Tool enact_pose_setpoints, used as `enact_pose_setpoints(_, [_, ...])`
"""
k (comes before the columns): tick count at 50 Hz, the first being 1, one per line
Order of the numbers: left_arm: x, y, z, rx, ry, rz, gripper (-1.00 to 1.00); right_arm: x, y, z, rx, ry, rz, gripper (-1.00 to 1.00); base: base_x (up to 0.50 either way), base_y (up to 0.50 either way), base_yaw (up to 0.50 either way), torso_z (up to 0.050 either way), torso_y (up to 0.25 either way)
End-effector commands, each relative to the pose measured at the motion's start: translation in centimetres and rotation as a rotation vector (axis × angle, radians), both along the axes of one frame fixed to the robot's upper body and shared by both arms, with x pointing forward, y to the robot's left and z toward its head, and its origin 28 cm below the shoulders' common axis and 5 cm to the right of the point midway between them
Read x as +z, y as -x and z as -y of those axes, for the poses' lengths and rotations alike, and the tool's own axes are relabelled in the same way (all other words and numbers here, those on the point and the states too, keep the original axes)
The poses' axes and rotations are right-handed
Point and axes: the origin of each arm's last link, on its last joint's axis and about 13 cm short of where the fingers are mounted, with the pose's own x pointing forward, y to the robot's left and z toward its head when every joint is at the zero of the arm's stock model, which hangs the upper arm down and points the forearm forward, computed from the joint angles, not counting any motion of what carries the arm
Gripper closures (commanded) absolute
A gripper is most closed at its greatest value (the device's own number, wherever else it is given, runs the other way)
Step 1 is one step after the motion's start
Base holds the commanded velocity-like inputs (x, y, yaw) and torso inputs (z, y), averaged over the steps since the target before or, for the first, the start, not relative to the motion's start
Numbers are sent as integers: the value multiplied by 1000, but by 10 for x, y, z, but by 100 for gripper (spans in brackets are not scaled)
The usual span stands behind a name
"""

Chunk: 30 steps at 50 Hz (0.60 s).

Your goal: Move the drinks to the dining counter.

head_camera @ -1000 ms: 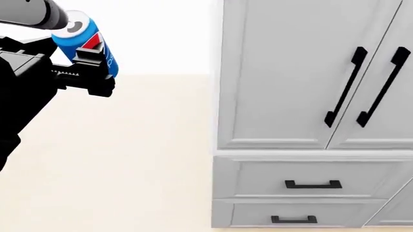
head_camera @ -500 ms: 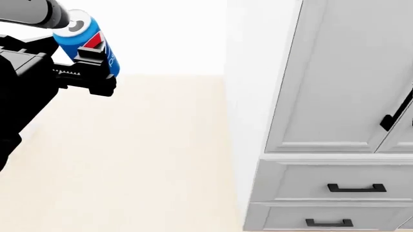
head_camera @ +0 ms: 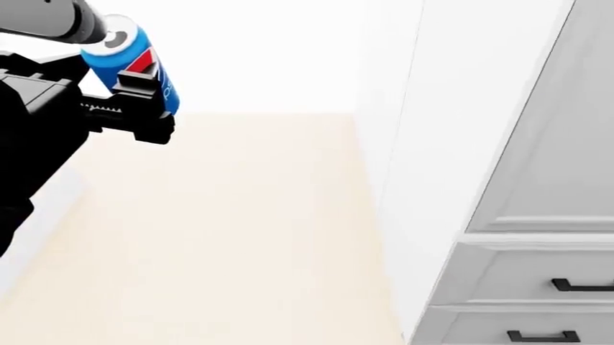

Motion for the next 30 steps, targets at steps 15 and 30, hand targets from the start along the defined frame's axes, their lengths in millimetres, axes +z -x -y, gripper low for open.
enact_pose_setpoints(15, [1, 0, 1, 3, 7, 5, 100, 2, 0, 2, -8, 8, 18, 100, 46, 500, 0, 1, 1])
enact_pose_setpoints(30, [2, -1, 1, 2, 6, 6, 100, 2, -1, 1, -11, 16, 20, 100, 47, 500, 0, 0, 1])
